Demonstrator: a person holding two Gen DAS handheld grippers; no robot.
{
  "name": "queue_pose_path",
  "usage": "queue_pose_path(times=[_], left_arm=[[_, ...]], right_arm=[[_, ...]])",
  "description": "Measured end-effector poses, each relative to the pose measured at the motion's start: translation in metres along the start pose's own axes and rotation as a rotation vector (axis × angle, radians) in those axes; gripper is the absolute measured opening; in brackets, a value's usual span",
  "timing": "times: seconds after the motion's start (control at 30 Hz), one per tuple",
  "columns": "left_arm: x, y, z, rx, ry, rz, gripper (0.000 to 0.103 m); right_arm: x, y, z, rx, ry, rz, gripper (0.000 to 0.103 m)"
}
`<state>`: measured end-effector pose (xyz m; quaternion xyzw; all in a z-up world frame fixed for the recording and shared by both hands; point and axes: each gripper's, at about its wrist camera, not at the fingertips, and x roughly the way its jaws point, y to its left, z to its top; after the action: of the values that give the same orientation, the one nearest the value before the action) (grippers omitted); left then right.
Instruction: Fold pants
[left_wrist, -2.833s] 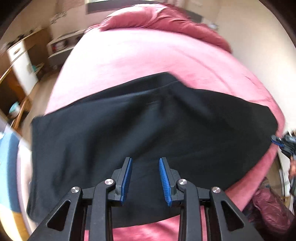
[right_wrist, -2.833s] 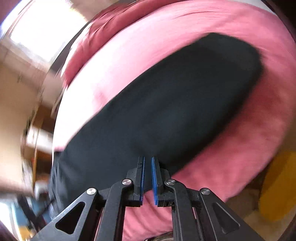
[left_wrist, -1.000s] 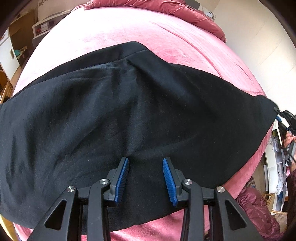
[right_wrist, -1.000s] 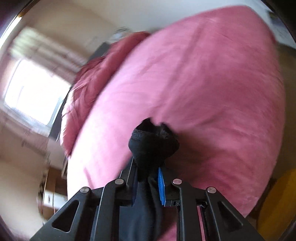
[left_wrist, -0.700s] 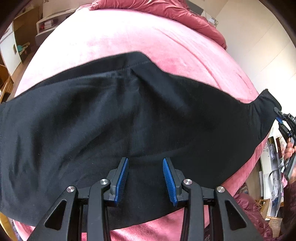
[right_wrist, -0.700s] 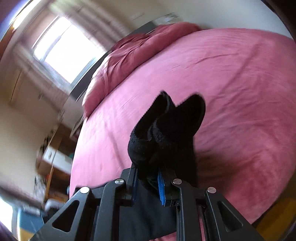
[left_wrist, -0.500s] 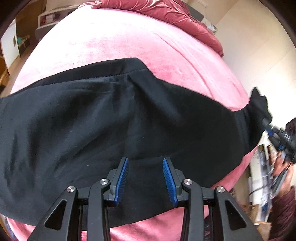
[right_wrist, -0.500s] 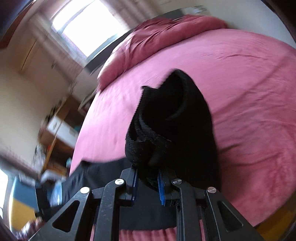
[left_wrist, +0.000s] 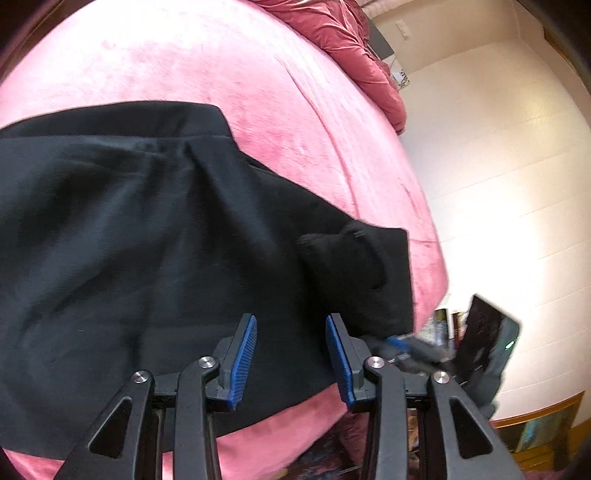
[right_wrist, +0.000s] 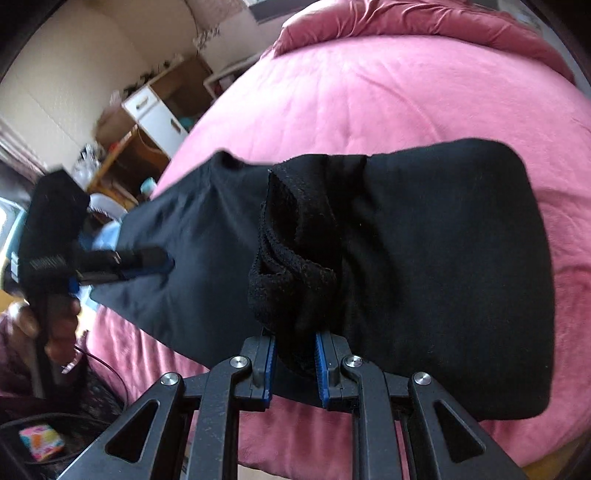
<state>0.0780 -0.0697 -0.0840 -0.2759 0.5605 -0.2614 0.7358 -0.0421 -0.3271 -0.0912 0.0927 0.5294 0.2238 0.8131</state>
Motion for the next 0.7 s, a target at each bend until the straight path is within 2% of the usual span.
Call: queue_pose_path(times=[0.1,0.23,0.27,0.33,0.37,0.43,0.53,0.7], left_arm=[[0.011,-0.004,0.008,-0.04,0.035,-0.067,0.044],[0.026,-0.015,0.014,-0.044,0.076,-0.104,0.044],[0.031,-0.017,0.016,-0.046,0.089,-0.11,0.045],[0.038,-0.023,0.015,-0.046,0.111,-0.118,0.047],[0.042,-0.026,0.015,-0.041,0.117,-0.12,0.053],[0.048,-0.031,0.015,-0.042,0.128,-0.123,0.063],[0.054,-0.028,0.022,-0.078,0.162,-0.141,0.064],[0.064,-0.024,0.021,-0.097,0.192,-0.123,0.067]], right_arm=[[0.009,0.007,-0.004,-0.012,0.007,-0.027,0.022],[-0.002,0.002,-0.004,0.009,-0.004,-0.013,0.025],[-0.006,0.0,-0.006,0.015,-0.006,0.0,0.029],[-0.019,-0.002,-0.013,0.025,-0.007,0.047,0.045],[-0.027,-0.004,-0.018,0.03,-0.017,0.065,0.051],[-0.038,-0.006,-0.018,0.04,-0.035,0.073,0.051],[-0.053,-0.016,-0.028,0.076,-0.053,0.045,0.051],[-0.072,-0.047,-0.041,0.173,-0.082,-0.022,0.051]])
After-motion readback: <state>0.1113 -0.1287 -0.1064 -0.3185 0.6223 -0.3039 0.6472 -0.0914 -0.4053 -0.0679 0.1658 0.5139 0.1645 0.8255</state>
